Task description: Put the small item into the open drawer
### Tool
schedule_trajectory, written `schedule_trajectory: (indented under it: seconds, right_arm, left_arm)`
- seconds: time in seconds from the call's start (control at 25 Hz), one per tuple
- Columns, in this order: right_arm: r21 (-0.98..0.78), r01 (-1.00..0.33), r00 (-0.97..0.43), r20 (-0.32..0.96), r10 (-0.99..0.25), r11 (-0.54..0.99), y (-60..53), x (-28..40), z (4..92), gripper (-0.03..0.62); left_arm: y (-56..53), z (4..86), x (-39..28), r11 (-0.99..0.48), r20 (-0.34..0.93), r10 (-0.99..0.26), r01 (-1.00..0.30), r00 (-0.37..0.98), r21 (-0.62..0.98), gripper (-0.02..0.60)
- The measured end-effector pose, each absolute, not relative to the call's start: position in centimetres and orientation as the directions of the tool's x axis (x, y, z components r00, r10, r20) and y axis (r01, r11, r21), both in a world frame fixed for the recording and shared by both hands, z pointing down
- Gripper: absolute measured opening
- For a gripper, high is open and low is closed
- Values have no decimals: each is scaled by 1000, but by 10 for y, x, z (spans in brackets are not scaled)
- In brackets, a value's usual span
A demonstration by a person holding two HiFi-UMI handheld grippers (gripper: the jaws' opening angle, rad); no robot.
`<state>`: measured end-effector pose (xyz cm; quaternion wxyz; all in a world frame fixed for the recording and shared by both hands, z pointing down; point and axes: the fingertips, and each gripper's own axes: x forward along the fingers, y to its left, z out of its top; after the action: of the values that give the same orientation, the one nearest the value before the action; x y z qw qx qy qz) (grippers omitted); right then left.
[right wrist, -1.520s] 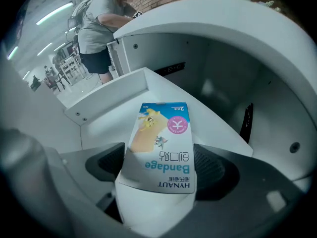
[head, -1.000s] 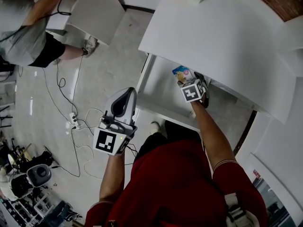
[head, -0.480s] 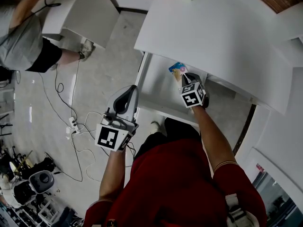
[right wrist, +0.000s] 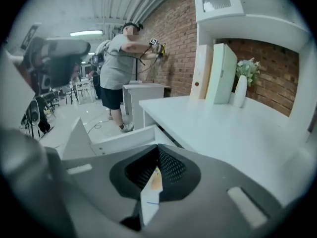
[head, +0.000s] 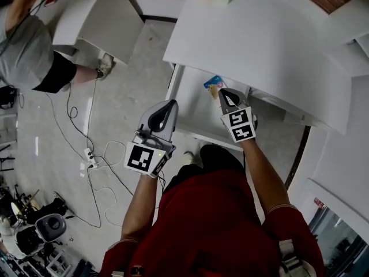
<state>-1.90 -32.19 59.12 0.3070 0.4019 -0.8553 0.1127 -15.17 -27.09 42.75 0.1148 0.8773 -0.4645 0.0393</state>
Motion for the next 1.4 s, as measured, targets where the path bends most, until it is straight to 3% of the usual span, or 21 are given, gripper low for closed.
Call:
schedule_trajectory:
  seconds: [0.36, 0.72, 1.04, 1.4]
  right_arm:
    - [-78, -703, -689, 317, -652, 706, -283, -47, 464, 12]
    - [-68, -650, -760, 74, -646, 757, -228, -53, 372, 11]
    - [-52, -624, -778, -42, -626, 779, -187, -54, 322, 11]
    - [-35, -614, -784, -90, -614, 789, -154, -57, 304, 11]
  left_arm:
    - [-257, 394, -125, -610, 86, -777, -779, 624, 145, 8]
    - [-226, 350, -109, -650, 5, -757, -754, 653, 99, 8]
    - [-193, 318, -104, -675, -45, -738, -736, 673, 54, 8]
    - [-166, 303, -108, -685, -65, -728, -728, 682, 28, 8]
